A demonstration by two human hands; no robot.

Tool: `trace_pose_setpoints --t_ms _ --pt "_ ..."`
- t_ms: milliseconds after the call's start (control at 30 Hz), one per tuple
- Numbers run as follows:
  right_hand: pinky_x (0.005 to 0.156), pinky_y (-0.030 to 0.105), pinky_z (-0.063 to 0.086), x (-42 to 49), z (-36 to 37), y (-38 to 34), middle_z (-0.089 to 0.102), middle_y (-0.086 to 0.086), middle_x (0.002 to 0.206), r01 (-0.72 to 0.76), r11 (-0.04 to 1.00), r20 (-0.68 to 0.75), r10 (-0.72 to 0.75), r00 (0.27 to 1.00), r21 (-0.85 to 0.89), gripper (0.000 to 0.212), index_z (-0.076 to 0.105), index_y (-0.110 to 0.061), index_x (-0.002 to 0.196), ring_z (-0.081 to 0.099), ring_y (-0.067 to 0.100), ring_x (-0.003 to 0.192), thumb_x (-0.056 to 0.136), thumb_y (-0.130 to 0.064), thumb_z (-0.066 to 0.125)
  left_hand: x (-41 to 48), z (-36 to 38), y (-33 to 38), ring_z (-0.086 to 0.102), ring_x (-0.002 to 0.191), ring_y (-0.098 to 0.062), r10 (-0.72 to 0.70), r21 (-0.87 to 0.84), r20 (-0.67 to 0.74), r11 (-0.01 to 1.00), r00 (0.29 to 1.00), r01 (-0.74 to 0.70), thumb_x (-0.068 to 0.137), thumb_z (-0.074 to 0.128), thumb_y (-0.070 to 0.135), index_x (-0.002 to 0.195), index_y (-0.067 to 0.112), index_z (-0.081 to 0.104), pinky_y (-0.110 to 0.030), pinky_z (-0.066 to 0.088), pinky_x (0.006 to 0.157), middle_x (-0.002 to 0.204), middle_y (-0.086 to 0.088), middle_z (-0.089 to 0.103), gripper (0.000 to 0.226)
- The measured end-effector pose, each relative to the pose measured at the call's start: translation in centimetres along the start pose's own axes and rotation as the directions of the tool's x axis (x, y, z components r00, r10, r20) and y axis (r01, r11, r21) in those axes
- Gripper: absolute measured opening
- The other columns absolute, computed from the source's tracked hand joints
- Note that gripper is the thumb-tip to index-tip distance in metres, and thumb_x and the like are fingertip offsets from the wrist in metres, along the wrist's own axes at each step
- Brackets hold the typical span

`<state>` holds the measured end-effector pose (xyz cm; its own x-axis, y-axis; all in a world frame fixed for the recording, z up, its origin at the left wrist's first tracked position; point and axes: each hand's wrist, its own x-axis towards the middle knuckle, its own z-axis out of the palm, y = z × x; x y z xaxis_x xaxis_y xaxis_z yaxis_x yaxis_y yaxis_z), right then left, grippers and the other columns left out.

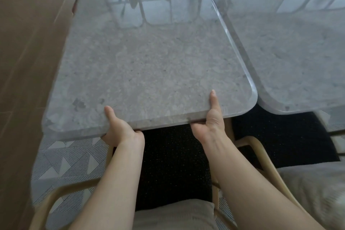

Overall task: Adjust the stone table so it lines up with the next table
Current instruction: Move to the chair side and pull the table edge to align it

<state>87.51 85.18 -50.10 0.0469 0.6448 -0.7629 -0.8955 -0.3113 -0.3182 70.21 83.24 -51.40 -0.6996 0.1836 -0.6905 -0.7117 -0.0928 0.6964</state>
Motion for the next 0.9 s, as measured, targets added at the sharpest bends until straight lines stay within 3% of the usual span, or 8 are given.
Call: trace_pose_setpoints --t_ms 67,167,300,400,533,667,800,900 --pt "0.078 0.052 0.064 -0.2 -0.2 -0.1 0.084 0.009 0.075 0.003 1.000 0.005 -0.003 1.000 -0.006 0.026 0.073 -0.011 0.102 0.078 0.032 0.094 0.094 -0.033 0.085 0.0 -0.3 0.2 0.077 0.086 -0.014 -0.017 0.017 0.009 1.000 1.000 0.017 0.079 0.092 0.053 0.117 0.029 0.054 -0.032 0.065 0.055 0.107 0.009 0.073 0.059" --pt "0.091 0.057 0.065 -0.7 -0.4 -0.2 0.084 0.013 0.096 0.008 1.000 -0.002 -0.008 1.000 0.007 0.028 0.071 -0.009 0.103 0.078 0.035 0.102 0.091 -0.028 0.088 -0.3 -0.8 0.5 0.075 0.084 -0.012 -0.035 0.023 0.037 0.999 0.999 0.034 0.078 0.093 0.054 0.119 0.030 0.055 -0.025 0.059 0.044 0.105 0.010 0.071 0.060" --pt "0.114 0.065 0.054 -1.1 -0.5 -0.1 0.077 0.016 0.126 0.010 0.999 0.000 -0.010 1.000 0.044 0.030 0.067 -0.010 0.105 0.073 0.039 0.123 0.090 -0.023 0.089 -0.9 -1.4 1.0 0.067 0.087 -0.011 -0.053 0.039 0.088 0.998 0.995 0.050 0.080 0.090 0.056 0.128 0.031 0.053 -0.033 0.059 0.073 0.105 0.013 0.063 0.066" --pt "0.115 0.065 0.053 -1.6 -0.9 0.1 0.076 0.015 0.125 0.006 0.998 -0.002 -0.006 1.000 0.059 0.033 0.066 -0.010 0.104 0.073 0.038 0.124 0.089 -0.024 0.091 -1.2 -2.3 1.1 0.066 0.101 -0.016 -0.065 0.043 0.109 0.997 0.992 0.061 0.081 0.090 0.054 0.142 0.026 0.053 -0.040 0.055 0.092 0.116 0.010 0.062 0.076" --pt "0.111 0.064 0.057 -2.5 -2.4 0.5 0.080 0.014 0.109 0.014 0.997 -0.017 -0.013 1.000 0.079 0.029 0.070 -0.009 0.102 0.078 0.037 0.110 0.089 -0.024 0.091 -1.3 -4.0 0.8 0.062 0.085 -0.010 -0.079 0.060 0.098 0.995 0.992 0.073 0.080 0.090 0.057 0.145 0.026 0.052 -0.038 0.053 0.087 0.102 0.012 0.059 0.081" --pt "0.105 0.061 0.060 -3.9 -3.2 0.5 0.081 0.015 0.103 0.023 0.998 0.017 -0.024 1.000 0.056 0.028 0.071 -0.007 0.105 0.078 0.035 0.099 0.092 -0.025 0.088 -2.0 -5.3 1.2 0.067 0.088 -0.011 -0.071 0.085 0.110 0.994 0.991 0.061 0.080 0.090 0.057 0.125 0.026 0.057 -0.038 0.059 0.083 0.104 0.010 0.065 0.064" --pt "0.116 0.053 0.054 -5.8 -4.7 1.1 0.073 0.019 0.129 0.052 0.997 0.049 -0.049 0.998 -0.060 0.035 0.062 -0.003 0.131 0.070 0.036 0.128 0.103 -0.020 0.074 -4.3 -6.0 1.2 0.074 0.111 -0.024 -0.132 0.124 0.232 0.987 0.964 0.106 0.097 0.078 0.046 0.129 0.017 0.057 -0.044 0.064 0.101 0.129 -0.007 0.072 0.048" --pt "0.123 0.049 0.049 -10.1 -5.4 2.6 0.063 0.027 0.147 -0.062 0.910 0.148 0.133 0.980 -0.410 0.057 0.055 0.006 0.143 0.061 0.039 0.143 0.108 -0.039 0.063 -8.7 -7.5 0.6 0.060 0.142 -0.033 -0.267 0.308 0.419 0.941 0.868 0.140 0.103 0.067 0.048 0.153 0.007 0.048 -0.040 0.049 0.118 0.153 -0.019 0.059 0.067"
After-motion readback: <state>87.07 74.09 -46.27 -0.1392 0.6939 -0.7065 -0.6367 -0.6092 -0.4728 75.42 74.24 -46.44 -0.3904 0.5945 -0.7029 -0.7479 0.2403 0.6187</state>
